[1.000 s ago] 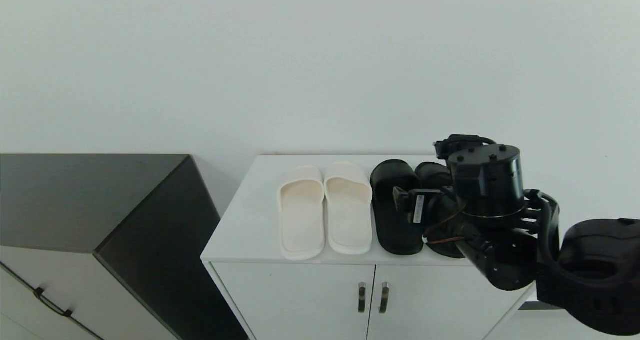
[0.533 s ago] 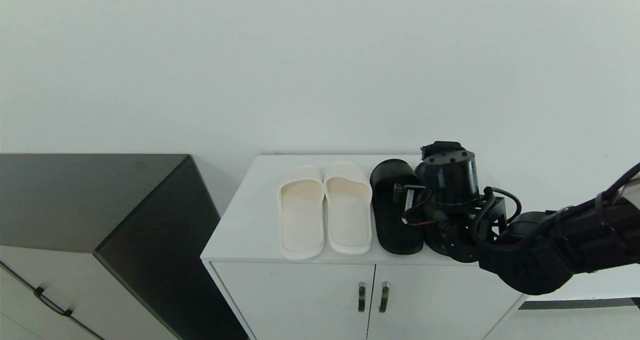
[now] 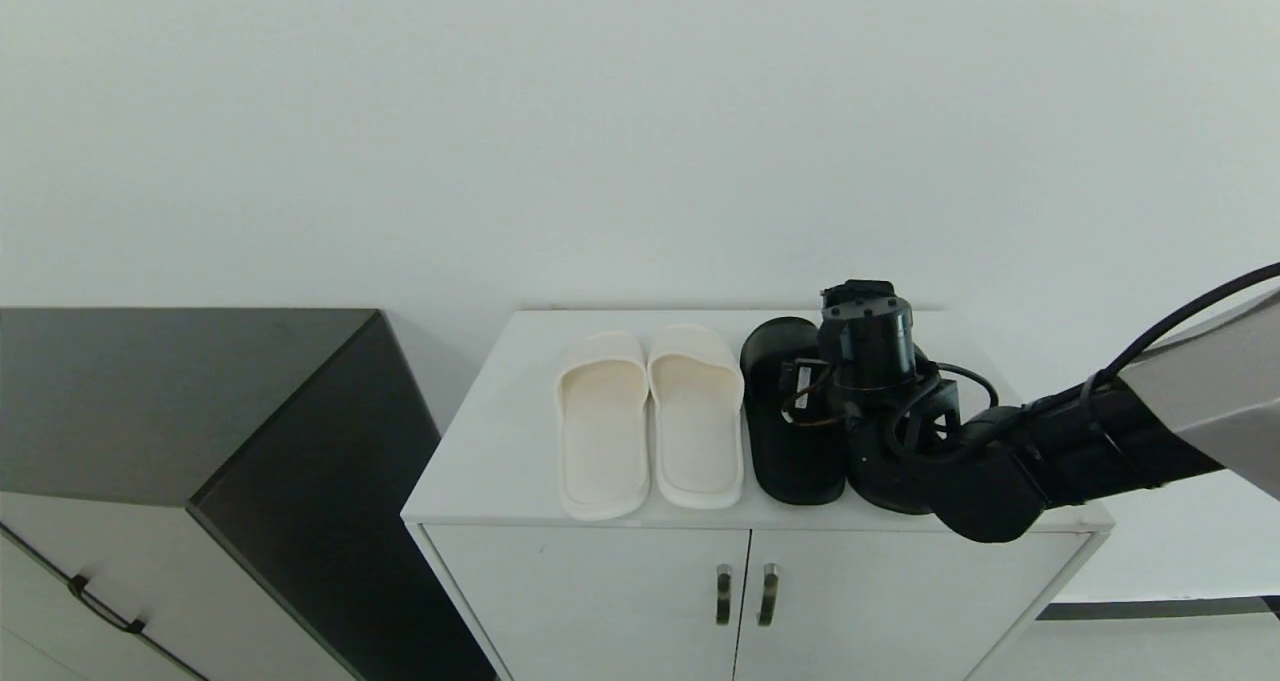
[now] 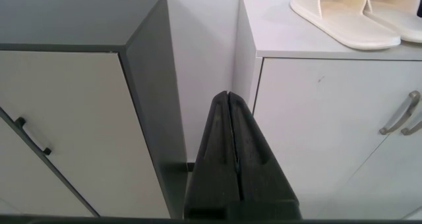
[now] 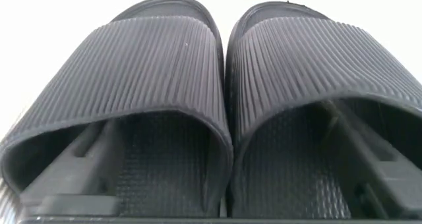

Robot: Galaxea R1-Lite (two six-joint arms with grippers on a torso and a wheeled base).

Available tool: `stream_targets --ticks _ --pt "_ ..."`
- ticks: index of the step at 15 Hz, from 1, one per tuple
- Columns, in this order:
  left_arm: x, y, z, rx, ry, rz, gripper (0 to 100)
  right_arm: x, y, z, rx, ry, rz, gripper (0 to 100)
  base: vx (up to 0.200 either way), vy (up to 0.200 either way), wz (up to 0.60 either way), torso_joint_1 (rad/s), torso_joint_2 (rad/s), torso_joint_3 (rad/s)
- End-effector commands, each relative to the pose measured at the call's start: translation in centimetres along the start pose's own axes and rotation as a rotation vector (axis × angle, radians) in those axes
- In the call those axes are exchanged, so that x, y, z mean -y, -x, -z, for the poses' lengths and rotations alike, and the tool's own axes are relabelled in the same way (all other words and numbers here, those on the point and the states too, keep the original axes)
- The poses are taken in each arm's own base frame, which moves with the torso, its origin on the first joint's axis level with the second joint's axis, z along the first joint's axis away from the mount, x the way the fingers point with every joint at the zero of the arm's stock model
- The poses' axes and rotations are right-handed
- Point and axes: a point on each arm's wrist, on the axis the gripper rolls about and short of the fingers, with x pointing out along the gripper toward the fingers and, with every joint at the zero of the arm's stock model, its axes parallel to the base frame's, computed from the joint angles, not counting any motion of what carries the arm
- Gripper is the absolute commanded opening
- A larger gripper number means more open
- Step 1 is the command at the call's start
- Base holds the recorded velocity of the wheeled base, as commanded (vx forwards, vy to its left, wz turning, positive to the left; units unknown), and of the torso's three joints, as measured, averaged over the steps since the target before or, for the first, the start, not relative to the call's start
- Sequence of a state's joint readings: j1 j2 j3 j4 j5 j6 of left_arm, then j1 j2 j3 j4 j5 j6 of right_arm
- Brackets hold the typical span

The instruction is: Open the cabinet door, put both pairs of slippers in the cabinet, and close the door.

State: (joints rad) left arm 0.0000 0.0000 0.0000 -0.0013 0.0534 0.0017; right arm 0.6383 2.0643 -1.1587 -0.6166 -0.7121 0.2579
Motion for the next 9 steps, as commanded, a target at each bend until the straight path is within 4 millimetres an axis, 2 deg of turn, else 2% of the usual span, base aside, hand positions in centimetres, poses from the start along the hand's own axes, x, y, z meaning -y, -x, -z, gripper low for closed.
stream_targets --ticks 1,6,9 --pt "0.0 0.0 0.0 0.0 0.0 0.0 0 0.0 -0.8 0.5 0.0 0.014 0.01 0 0.0 0.0 0.0 0.0 0.0 0.0" --pt "0.0 0.0 0.0 0.0 0.002 0.0 0 0.2 -0.8 0.0 0.029 0.023 0.011 0 0.0 0.0 0.0 0.0 0.0 0.0" --pt "0.0 0.0 0.0 0.0 0.0 0.0 0 1.1 1.2 -2.1 0.077 0.013 -0.014 0 0.0 0.0 0.0 0.0 0.0 0.0"
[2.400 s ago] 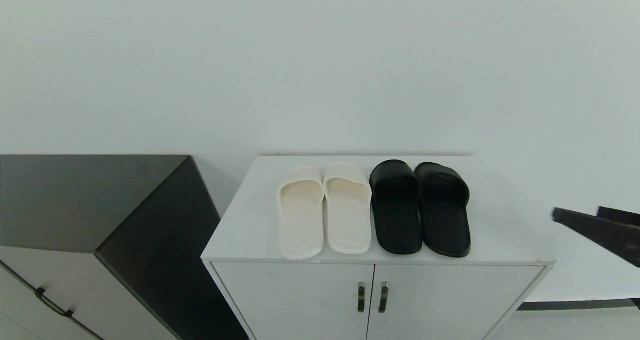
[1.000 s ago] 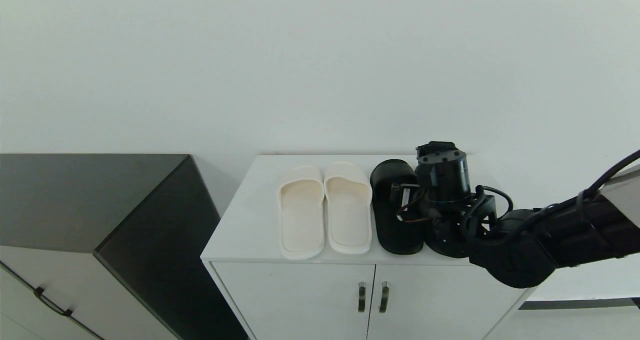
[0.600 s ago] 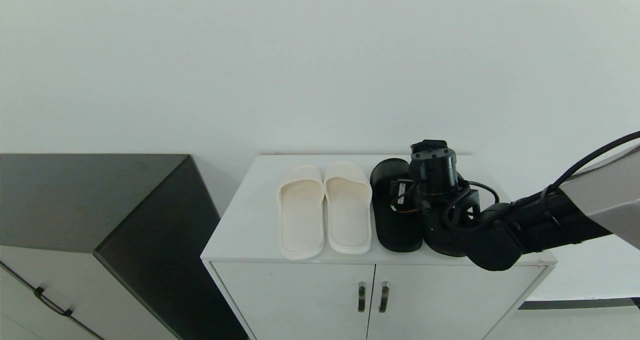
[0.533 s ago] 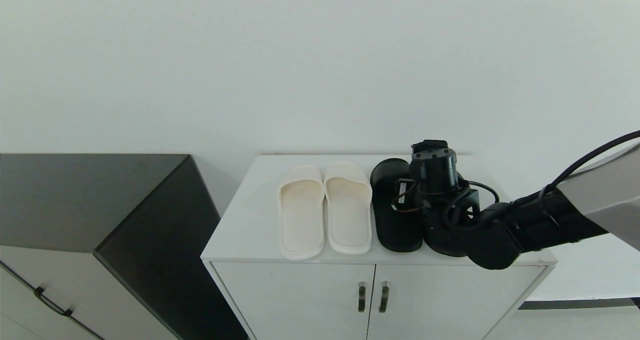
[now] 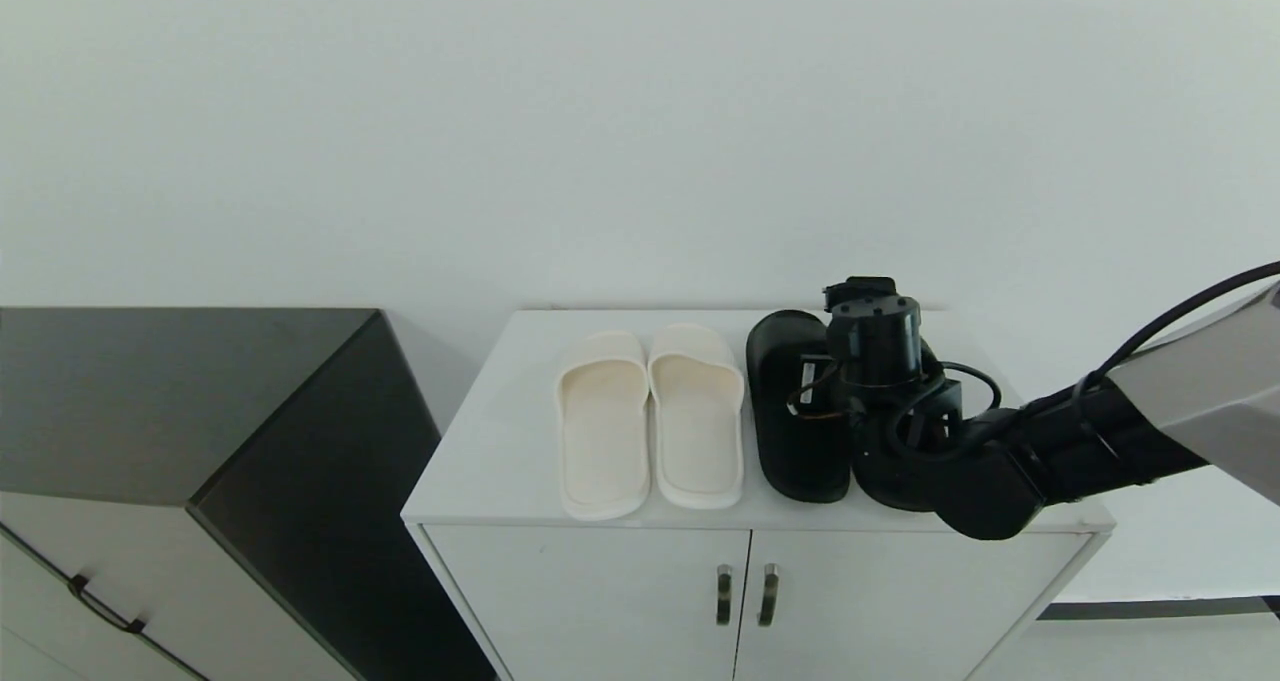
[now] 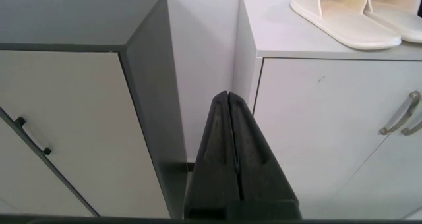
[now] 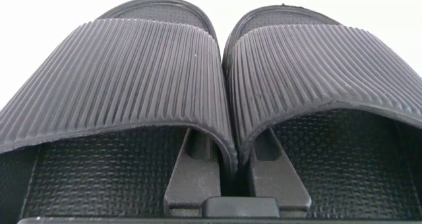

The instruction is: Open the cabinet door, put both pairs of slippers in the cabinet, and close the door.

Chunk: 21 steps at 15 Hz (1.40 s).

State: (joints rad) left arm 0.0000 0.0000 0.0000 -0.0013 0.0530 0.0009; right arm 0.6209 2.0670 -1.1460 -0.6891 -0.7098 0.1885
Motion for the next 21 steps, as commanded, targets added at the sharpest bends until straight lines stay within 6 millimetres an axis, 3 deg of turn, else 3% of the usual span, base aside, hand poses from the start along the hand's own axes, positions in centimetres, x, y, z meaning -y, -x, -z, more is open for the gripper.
stream_targets --ticks 1,7,10,16,21 --pt "0.0 0.0 0.0 0.0 -0.001 -0.001 0 1.1 3.1 -2.3 0.039 -0.011 -0.062 0 0.0 0.0 0.0 0.0 0.0 0.0" --pt "0.0 0.0 0.0 0.0 0.001 -0.001 0 6.3 13.4 -3.5 -0.001 0.034 -0.51 0 0.0 0.0 0.0 0.0 0.0 0.0" --pt "0.0 0.0 0.0 0.0 0.004 -0.001 0 7.4 16.6 -3.2 -0.047 0.055 -0.74 0 0.0 0.0 0.0 0.0 0.0 0.0" --pt "0.0 0.0 0.0 0.0 0.005 -0.001 0 6.9 17.4 -2.4 -0.092 0.087 -0.788 0 0.0 0.0 0.0 0.0 0.0 0.0" --pt "0.0 0.0 0.0 0.0 0.007 -0.001 0 6.9 17.2 -1.4 -0.128 0.106 -0.786 0 -0.2 0.0 0.0 0.009 0.0 0.004"
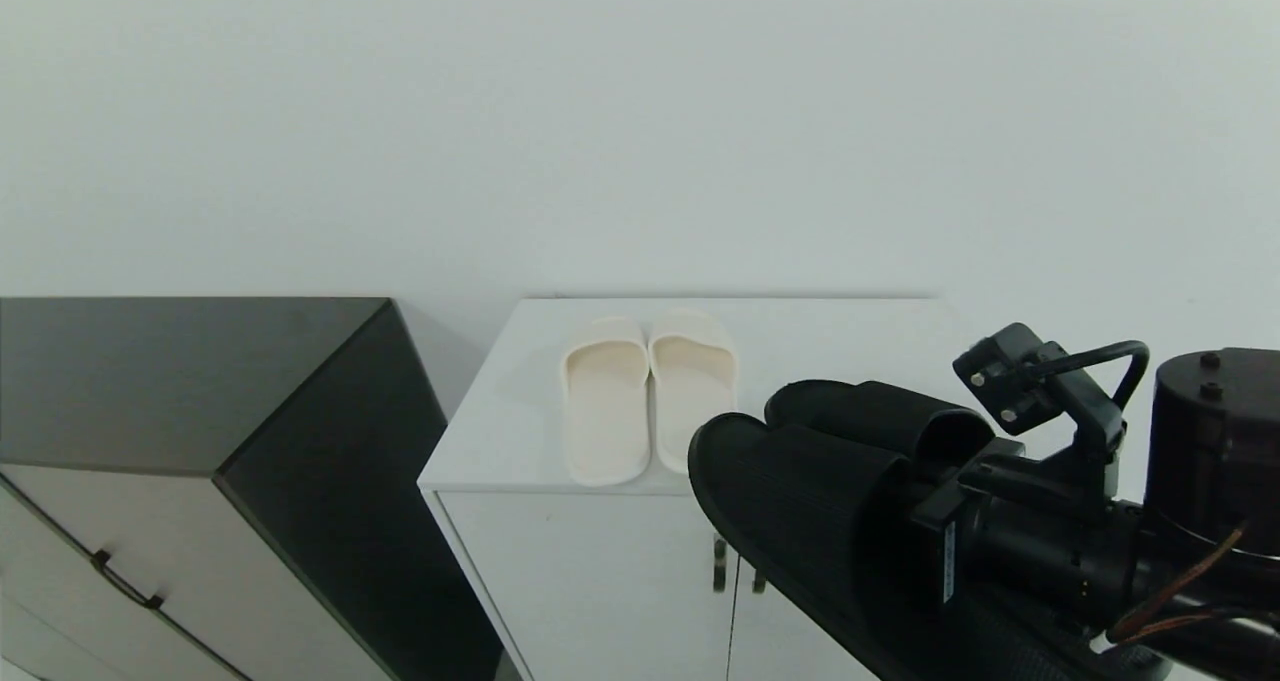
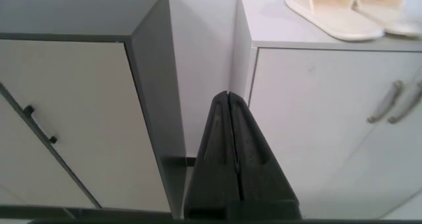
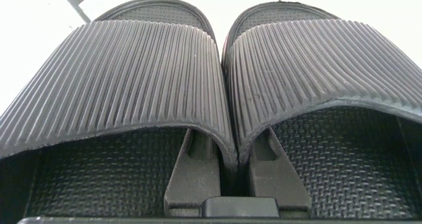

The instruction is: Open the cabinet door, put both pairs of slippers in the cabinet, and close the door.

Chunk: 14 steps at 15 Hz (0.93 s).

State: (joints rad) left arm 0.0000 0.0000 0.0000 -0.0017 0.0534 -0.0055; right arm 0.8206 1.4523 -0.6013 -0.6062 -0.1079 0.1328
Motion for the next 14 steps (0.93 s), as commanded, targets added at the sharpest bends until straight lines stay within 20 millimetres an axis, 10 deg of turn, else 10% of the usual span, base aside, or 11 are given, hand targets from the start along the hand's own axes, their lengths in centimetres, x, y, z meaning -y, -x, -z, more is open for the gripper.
stream_targets --ticks 1,6,14 --pt "0.0 0.0 0.0 0.0 0.001 0.0 0 0.03 -0.02 0.24 -0.008 0.0 0.001 0 -0.2 0.0 0.0 -0.012 -0.01 0.007" --pt "0.0 0.0 0.0 0.0 0.002 0.0 0 0.09 0.23 0.79 -0.025 0.005 -0.002 0 -0.2 0.0 0.0 0.002 0.0 0.001" --pt "0.0 0.0 0.0 0.0 0.001 0.0 0 0.17 0.33 1.18 -0.038 0.02 -0.005 0 0.0 0.0 0.0 0.0 0.0 0.0"
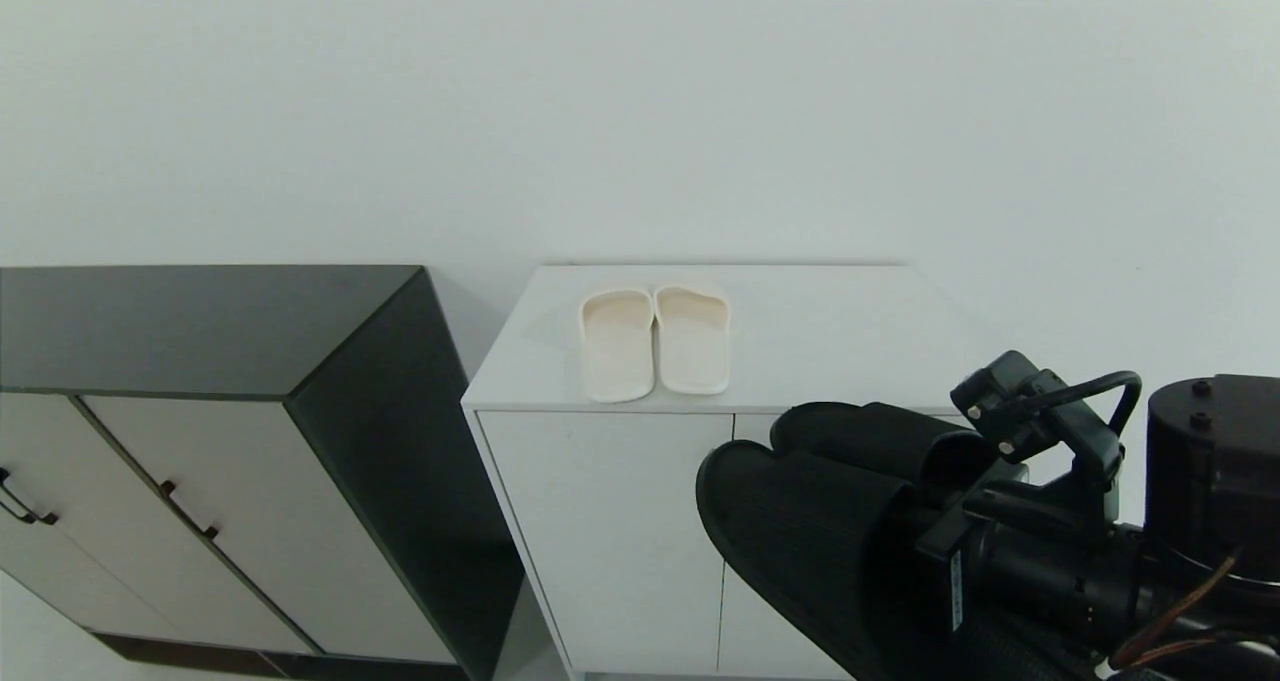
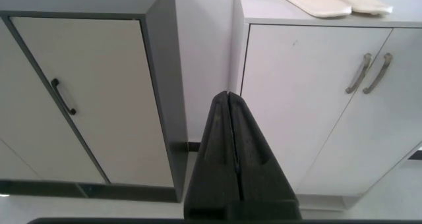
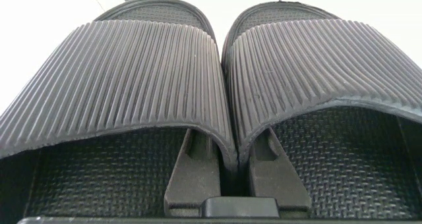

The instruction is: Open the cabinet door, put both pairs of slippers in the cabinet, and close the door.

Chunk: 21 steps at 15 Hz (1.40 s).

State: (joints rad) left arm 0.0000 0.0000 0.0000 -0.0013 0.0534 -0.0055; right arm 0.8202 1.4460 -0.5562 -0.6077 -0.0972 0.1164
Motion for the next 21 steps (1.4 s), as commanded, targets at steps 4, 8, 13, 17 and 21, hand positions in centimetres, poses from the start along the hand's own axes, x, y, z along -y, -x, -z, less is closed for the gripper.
stream_targets --ticks 4,8,13,17,21 --pt "0.0 0.0 0.0 0.0 0.001 0.0 0 -0.03 -0.07 0.18 -0.008 0.001 -0.002 0 0.0 0.0 0.0 0.0 0.0 0.0" --pt "0.0 0.0 0.0 0.0 0.001 0.0 0 0.0 0.01 0.46 -0.017 0.002 -0.002 0 0.0 0.0 0.0 -0.024 0.05 0.029" --pt "0.0 0.0 0.0 0.0 -0.001 0.0 0 0.03 0.08 0.66 -0.023 0.004 -0.001 0 0.0 0.0 0.0 -0.203 0.48 0.273" --pt "0.0 0.0 0.0 0.0 -0.004 0.0 0 0.04 0.05 0.73 -0.026 0.007 -0.001 0 0.0 0.0 0.0 -0.222 0.54 0.315" --pt "0.01 0.0 0.0 0.0 0.002 0.006 100 0.06 0.07 0.86 -0.031 0.009 -0.001 0 0.0 0.0 0.0 -0.206 0.52 0.315"
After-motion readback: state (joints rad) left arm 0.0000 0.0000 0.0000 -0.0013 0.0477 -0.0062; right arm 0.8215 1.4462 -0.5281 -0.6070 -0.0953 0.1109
